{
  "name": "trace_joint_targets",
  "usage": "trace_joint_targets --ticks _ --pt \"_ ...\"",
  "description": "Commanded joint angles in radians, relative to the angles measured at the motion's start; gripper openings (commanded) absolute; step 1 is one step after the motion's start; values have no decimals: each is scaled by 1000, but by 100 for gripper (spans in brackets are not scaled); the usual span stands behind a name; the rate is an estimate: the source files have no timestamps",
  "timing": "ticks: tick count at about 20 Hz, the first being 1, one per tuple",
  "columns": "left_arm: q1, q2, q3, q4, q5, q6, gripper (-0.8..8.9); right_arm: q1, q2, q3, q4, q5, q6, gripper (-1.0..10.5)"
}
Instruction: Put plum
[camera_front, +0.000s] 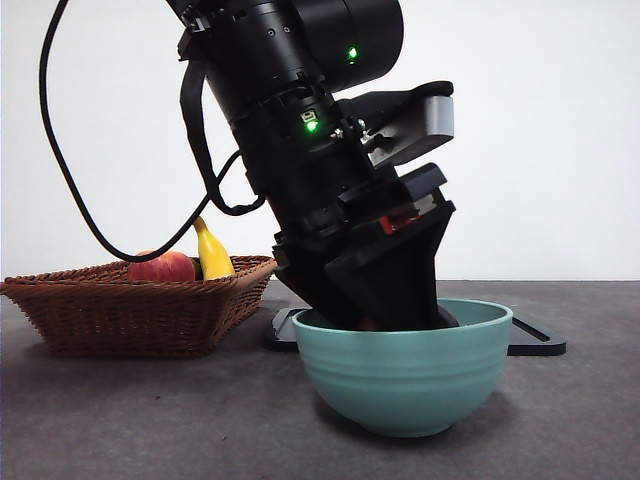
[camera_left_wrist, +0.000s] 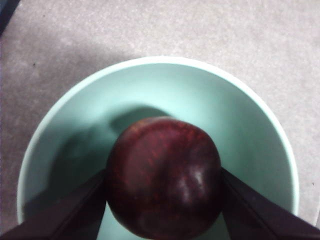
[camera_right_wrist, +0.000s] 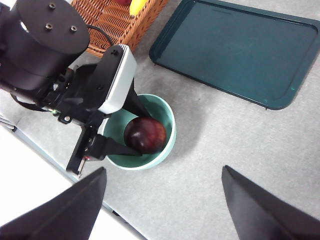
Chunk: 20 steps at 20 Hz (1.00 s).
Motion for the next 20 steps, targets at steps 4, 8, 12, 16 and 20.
trace_joint_targets --ticks 4,8,12,16,20 --pt "-19 19 21 6 -1 18 388 4 6 21 6 -2 6 370" --pt "-26 19 25 6 -1 1 388 4 6 21 6 -2 6 370" --pt "-26 19 81 -52 -1 -13 387 4 6 21 6 -2 6 370" --pt "-23 17 184 -152 -1 -21 382 4 6 21 6 -2 6 370" --pt "10 -19 270 -207 -1 -45 382 4 6 21 6 -2 6 370"
